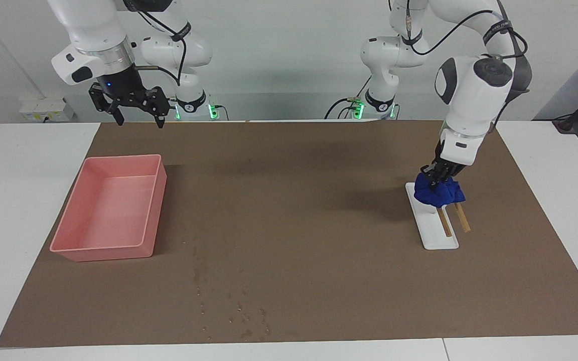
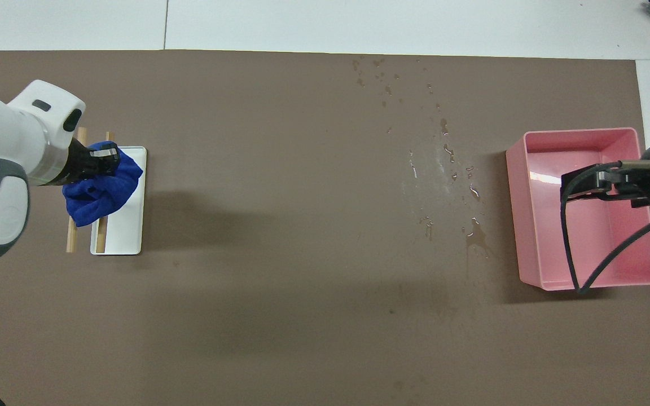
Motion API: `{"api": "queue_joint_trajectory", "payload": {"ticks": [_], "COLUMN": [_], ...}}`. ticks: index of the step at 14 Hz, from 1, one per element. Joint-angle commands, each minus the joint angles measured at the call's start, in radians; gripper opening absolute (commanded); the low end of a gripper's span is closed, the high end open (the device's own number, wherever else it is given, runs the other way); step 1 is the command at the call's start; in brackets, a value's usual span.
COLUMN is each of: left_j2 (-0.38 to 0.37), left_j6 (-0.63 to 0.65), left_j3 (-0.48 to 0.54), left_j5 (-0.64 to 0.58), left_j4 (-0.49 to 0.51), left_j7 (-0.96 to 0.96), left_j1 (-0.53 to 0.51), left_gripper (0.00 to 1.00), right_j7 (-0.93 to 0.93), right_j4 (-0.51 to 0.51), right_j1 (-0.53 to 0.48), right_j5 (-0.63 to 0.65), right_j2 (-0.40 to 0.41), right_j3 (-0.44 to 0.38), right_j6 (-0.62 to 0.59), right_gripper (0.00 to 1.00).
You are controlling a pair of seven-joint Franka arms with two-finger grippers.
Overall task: Wipe water with towel using both arms
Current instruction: 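Lift the cloth with the left gripper while the right gripper approaches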
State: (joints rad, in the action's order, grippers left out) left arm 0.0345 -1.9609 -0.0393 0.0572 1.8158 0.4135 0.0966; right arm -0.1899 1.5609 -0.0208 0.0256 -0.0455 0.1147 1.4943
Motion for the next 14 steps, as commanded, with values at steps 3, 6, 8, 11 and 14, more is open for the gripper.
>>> {"api": "queue_joint_trajectory", "payload": {"ticks": [3,6,8,11,14], "left_j2": [-0.048,-0.067,-0.073,-0.073,-0.073], "left_j6": [0.085,0.070,0.038,-0.083,-0.249], "left_j3": [0.007,-0.017,-0.069,-0.145,-0.151], "left_j5": [0.358,0.557,0.657,0.710,0.737], "left_j4": [-0.099,-0.095,-0.086,-0.064,-0.030], "left_j7": [0.201,0.509,0.667,0.907,1.065], "left_j1": [-0.009,0.006,0.006,0.037,0.139], "left_gripper": [0.00,0.00,0.00,0.00,0.00], "right_j7": [-0.092,-0.299,-0.426,-0.645,-0.911], "right_j4": [0.014,0.018,0.018,0.015,0.004], "right_j1": [0.004,0.038,0.062,0.108,0.172], "right_j5": [-0.003,-0.105,-0.165,-0.252,-0.331], "right_j2": [-0.019,-0.016,-0.007,0.012,0.035], "right_j3": [0.016,0.019,0.019,0.019,0.019], "right_j6": [-0.002,0.035,0.082,0.147,0.230], "right_gripper": [1.00,1.00,1.00,1.00,1.00]}}
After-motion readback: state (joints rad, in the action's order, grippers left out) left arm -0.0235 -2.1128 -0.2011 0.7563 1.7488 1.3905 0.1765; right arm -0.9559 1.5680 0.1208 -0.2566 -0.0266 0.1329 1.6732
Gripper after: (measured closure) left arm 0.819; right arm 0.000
